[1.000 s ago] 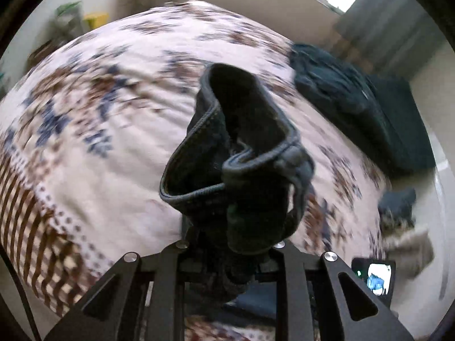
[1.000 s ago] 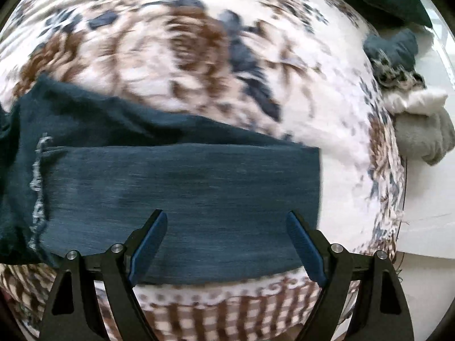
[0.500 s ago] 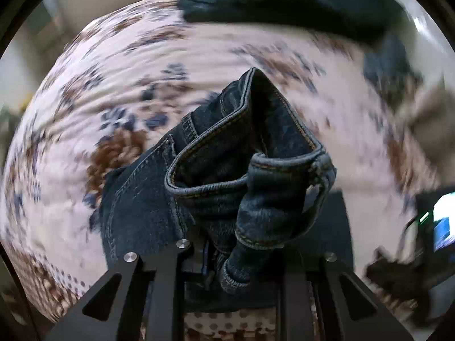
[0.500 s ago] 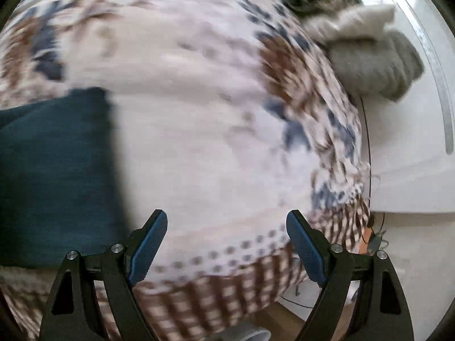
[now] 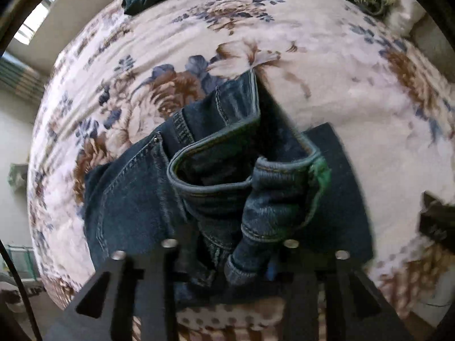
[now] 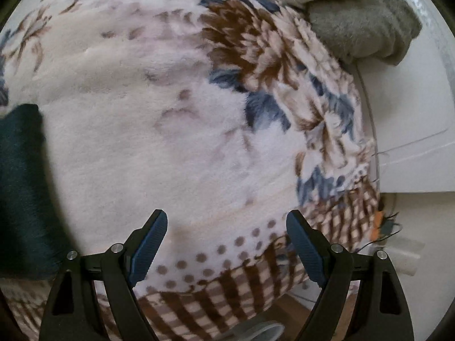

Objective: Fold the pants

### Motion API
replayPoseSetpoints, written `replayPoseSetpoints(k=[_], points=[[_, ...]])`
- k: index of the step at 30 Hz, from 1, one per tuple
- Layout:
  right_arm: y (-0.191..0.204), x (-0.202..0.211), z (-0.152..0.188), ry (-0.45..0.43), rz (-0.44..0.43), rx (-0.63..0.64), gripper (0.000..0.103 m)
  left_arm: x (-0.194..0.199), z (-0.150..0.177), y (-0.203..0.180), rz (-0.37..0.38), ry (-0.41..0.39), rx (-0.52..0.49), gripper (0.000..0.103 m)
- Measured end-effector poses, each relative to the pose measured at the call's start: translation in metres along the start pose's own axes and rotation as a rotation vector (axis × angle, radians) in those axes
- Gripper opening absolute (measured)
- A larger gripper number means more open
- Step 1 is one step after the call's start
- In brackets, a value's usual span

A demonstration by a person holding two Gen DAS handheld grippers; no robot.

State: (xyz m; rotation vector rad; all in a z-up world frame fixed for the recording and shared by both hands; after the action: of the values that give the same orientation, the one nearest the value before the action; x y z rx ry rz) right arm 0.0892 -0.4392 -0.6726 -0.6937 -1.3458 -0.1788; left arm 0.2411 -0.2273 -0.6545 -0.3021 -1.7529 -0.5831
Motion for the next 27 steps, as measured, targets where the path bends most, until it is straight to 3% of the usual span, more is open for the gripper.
replayPoseSetpoints(k=[1,4,9,11,14,16,21,22,23,24,25,27], points=[[0.002,0.001,0.002,0.009,-0.068,-0.025,0.088,0.009,-0.002,-0.001,0.017,-0.010,0.009,0.048],[0.012,0.011,0.007,0.046,-0.303,-0.121,0.088,0.037,-0.005,0.007,0.023,-0.053,0.046,0.093],[0.055,0.045,0.001,0.070,-0.672,-0.141,0.088,0.066,0.004,0.080,-0.178,-0.097,0.196,0.095],[0.083,0.060,-0.005,0.083,-0.792,-0.110,0.088,0.059,0.016,0.116,-0.267,-0.065,0.256,0.095],[0.118,0.073,-0.013,0.085,-0.879,-0.055,0.088,0.029,0.043,0.158,-0.302,0.041,0.336,0.095],[0.148,0.075,-0.018,0.098,-0.907,0.010,0.088,0.012,0.058,0.180,-0.311,0.082,0.380,0.095],[0.192,0.052,-0.014,0.173,-0.849,0.076,0.088,-0.011,0.086,0.206,-0.317,0.142,0.436,0.095],[0.195,0.055,-0.015,0.143,-0.857,0.060,0.081,-0.012,0.089,0.209,-0.305,0.150,0.450,0.095],[0.196,0.057,-0.014,0.120,-0.847,0.066,0.063,-0.013,0.092,0.209,-0.298,0.152,0.462,0.095],[0.198,0.064,-0.014,0.066,-0.799,0.101,0.054,-0.012,0.094,0.211,-0.292,0.151,0.472,0.095],[0.200,0.073,-0.013,0.014,-0.772,0.139,0.039,-0.012,0.096,0.211,-0.289,0.151,0.483,0.095],[0.203,0.089,-0.011,-0.062,-0.723,0.193,0.032,-0.009,0.100,0.215,-0.310,0.149,0.497,0.095]])
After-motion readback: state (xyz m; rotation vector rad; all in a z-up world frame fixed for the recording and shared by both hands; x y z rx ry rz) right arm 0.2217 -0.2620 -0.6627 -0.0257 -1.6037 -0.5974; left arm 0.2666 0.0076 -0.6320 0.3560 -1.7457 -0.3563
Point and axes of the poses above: each gripper's, at about its wrist camera, not at the fingertips, and x roughly against the way its jaws point, y to its left, z to its underside, the point moved 10 cm from there along -x, roughly the way its jaws point, and after that the axes turned 1 degree about -x, right-handed, at the moved point
